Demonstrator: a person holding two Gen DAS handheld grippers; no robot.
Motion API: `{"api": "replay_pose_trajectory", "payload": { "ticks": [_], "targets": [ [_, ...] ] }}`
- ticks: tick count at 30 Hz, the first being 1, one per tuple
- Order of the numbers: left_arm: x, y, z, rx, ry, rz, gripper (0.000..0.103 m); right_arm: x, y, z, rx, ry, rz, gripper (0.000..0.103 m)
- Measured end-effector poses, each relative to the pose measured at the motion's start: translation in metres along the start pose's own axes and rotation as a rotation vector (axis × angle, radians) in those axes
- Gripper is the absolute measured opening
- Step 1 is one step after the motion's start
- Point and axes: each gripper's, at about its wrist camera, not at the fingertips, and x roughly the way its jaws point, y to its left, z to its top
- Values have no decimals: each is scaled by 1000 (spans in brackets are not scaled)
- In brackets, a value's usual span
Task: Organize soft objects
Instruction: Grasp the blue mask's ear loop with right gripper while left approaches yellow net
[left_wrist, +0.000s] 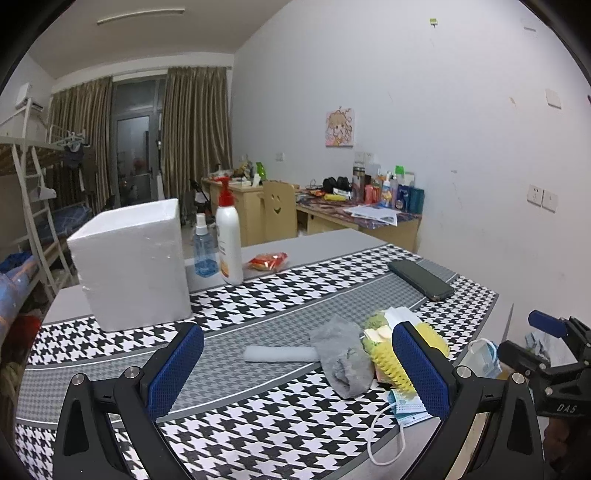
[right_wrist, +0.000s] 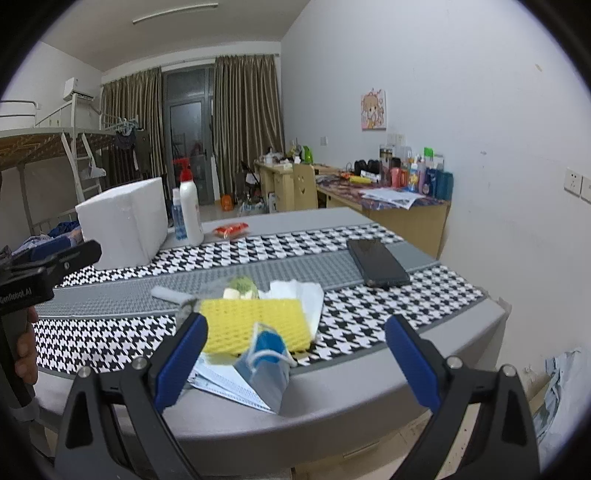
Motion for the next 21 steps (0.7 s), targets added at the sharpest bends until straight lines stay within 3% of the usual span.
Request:
{"api": "replay_pose_trajectory", "payload": {
  "ticks": [21],
  "targets": [
    [62, -16, -13, 14, 159, -5, 102, 37, -8, -31, 34, 159, 53, 99]
  ]
}}
